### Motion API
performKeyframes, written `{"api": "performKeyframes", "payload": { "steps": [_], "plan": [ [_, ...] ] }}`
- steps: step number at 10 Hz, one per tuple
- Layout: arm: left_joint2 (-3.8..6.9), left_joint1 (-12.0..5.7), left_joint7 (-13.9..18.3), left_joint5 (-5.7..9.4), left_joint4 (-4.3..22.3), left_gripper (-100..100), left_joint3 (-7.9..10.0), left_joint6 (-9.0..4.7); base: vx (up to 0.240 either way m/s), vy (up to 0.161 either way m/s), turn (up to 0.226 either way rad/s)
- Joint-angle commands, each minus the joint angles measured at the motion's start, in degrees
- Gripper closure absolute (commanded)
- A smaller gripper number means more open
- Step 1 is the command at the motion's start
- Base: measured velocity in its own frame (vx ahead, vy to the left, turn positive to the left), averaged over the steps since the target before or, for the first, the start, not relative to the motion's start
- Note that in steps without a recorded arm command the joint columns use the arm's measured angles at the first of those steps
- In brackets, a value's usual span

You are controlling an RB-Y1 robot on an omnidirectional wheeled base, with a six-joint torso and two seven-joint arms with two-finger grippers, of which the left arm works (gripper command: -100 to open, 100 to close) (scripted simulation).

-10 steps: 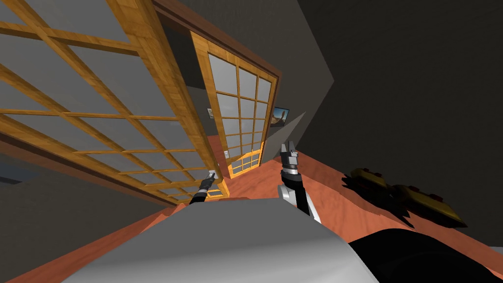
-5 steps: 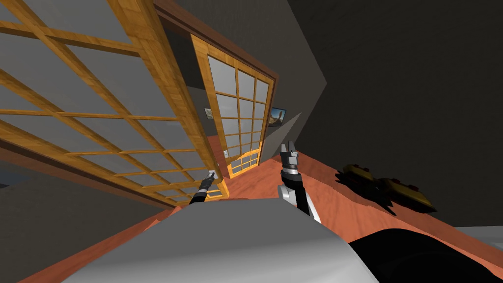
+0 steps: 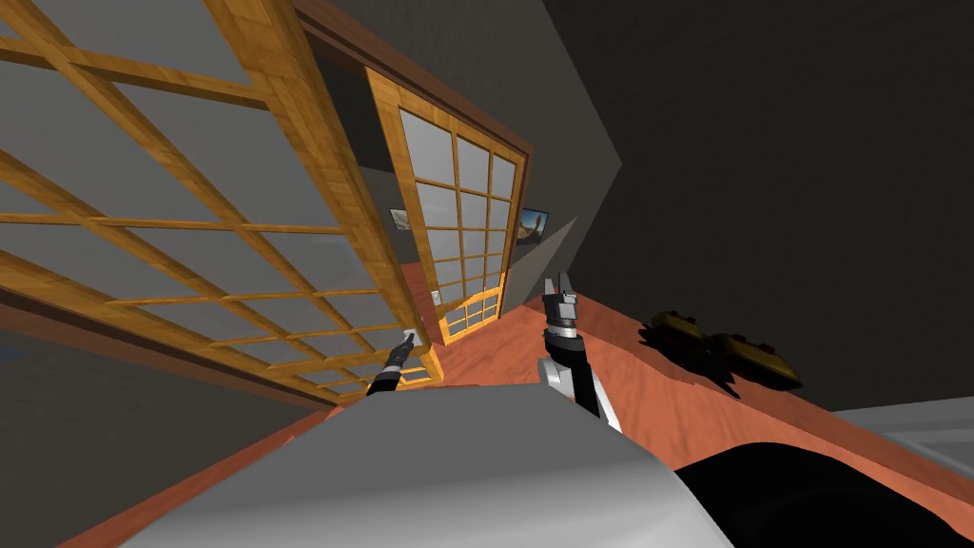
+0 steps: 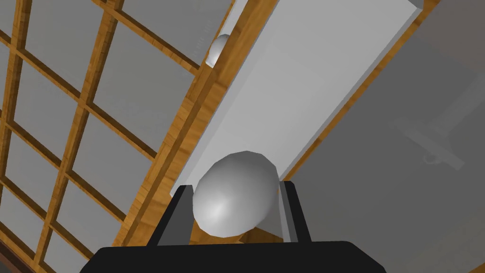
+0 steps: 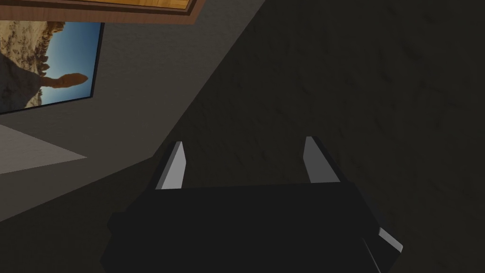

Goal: Pull the door open

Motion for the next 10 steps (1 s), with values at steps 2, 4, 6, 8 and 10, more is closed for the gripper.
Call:
{"api": "performKeyframes", "payload": {
  "steps": [2,4,6,8,10],
  "plan": [
    [-0.28,0.14,4.07,0.98,-0.17,100,-0.53,0.18,-0.03,0.019,-0.05],
    [-0.25,0.11,6.26,1.63,-0.18,100,-0.73,0.22,-0.04,0.021,-0.065],
    [-0.2,0.06,9.8,3.01,-0.21,100,-1.15,0.3,-0.038,0.019,-0.071],
    [-0.17,0.03,12.72,3.73,-0.22,100,-1.37,0.34,-0.035,0.019,-0.053],
    [-0.14,0.0,15.31,4.45,-0.23,100,-1.59,0.38,-0.027,0.016,-0.041]
  ]
}}
